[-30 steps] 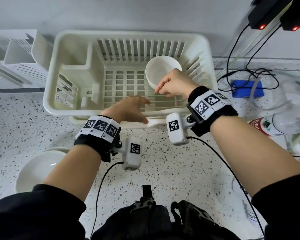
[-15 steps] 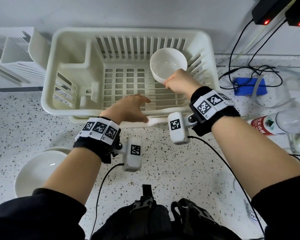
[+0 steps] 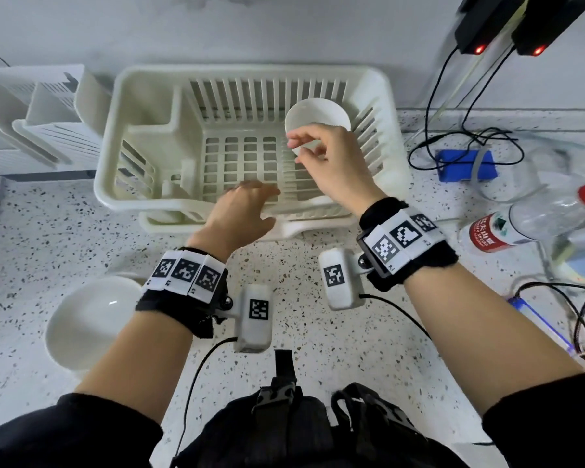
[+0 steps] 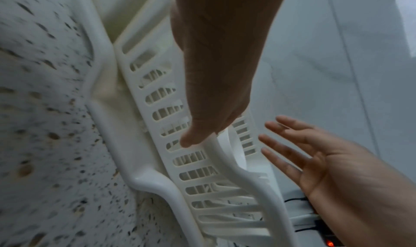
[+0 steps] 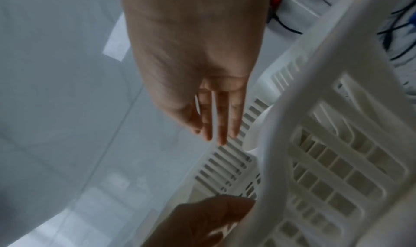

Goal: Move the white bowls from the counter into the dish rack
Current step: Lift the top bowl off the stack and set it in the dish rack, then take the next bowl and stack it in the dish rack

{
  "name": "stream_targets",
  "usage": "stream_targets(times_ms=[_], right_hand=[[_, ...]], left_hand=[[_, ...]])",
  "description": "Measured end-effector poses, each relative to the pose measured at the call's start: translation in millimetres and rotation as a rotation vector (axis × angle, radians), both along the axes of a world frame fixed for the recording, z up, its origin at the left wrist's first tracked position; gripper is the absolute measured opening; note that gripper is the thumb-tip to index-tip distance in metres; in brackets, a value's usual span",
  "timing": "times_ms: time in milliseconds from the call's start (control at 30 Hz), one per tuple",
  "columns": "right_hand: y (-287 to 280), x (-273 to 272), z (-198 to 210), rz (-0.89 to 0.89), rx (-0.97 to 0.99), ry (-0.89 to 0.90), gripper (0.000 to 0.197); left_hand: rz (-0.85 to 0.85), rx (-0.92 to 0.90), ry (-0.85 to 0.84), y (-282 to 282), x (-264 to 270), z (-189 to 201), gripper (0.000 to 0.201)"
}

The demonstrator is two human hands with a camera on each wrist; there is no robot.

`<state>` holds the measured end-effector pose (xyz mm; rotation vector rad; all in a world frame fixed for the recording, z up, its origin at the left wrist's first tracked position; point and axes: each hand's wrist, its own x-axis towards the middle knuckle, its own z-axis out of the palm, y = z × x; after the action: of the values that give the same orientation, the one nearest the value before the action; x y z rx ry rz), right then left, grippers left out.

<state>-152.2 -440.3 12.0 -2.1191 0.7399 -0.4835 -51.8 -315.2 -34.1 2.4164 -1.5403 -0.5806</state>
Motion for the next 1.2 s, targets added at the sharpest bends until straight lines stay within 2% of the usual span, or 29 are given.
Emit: stream_targets(times_ms=[200, 367, 467, 567, 700, 833, 900, 1033, 1133, 1200], right_hand=[[68, -15, 21, -0.021, -0.275, -0.324, 0.028], [128, -17, 21, 0.031, -0.401, -0.372, 0.031], [163, -13, 7, 0.143, -0.445, -0.221, 0.024], [191, -7, -8, 0.348, -0.345, 0.085, 0.036], [229, 4, -19, 0.425, -0.191, 0.277, 0.04], [261, 23, -28, 0.322, -0.036, 0.366, 0.035], [274, 33, -33, 0.238, 0.015, 0.387, 0.036], [283, 41, -41, 0.096, 0.076, 0.447, 0.038], [292, 49, -44, -0.015, 0.21, 0.453, 0.043], [295, 52, -45, -0.062, 0.185, 0.456, 0.042]], left_hand=[[0.122, -0.271, -0.043, 67, -13, 21, 0.04], [0.256, -0.407, -0.052, 133, -22, 35, 0.035], [0.384, -0.39, -0.034, 177, -23, 33, 0.036], [0.493, -0.352, -0.012, 214, -19, 29, 0.039], [0.562, -0.32, 0.033, 258, -3, 25, 0.043], [0.621, -0.259, 0.07, 299, 18, 16, 0.041], [0.624, -0.162, 0.107, 315, 29, 8, 0.041], [0.514, -0.023, 0.19, 328, 33, -12, 0.046], [0.454, -0.022, 0.251, 338, 36, -23, 0.047], [0.447, -0.032, 0.274, 341, 35, -26, 0.046]])
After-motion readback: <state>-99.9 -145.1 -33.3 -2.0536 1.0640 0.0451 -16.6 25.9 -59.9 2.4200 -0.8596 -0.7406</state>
